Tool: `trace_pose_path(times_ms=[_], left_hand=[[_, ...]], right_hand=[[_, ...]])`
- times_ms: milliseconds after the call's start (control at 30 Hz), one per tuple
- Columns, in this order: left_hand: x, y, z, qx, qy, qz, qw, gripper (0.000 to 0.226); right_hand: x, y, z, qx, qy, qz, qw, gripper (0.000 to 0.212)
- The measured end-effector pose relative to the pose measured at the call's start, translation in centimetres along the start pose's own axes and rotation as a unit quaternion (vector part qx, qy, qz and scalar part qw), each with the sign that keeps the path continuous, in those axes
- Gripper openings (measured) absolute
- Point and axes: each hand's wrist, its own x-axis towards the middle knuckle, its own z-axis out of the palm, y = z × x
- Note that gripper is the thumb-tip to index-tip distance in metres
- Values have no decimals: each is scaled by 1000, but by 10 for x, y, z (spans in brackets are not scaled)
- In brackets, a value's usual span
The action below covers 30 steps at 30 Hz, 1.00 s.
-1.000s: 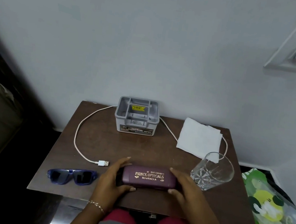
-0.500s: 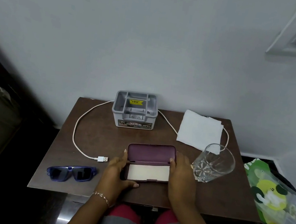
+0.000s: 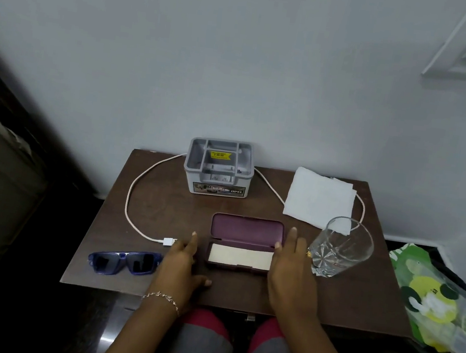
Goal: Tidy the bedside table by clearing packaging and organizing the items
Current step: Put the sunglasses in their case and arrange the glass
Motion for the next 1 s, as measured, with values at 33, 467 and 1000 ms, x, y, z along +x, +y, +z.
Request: trace_pose_path(times_ms=[33, 467, 1000], left_hand=[[-6, -4, -5, -2, 15, 9, 1000, 91], [-48, -120, -73, -331, 328, -174, 868, 29], [-21, -73, -71, -467, 260, -109, 838, 13]], right_hand=[[-3, -1, -5, -2, 4, -7, 1000, 44], [-44, -136, -11, 374, -291, 65, 878, 32], [-27, -126, -13, 434, -123, 96, 887, 19]])
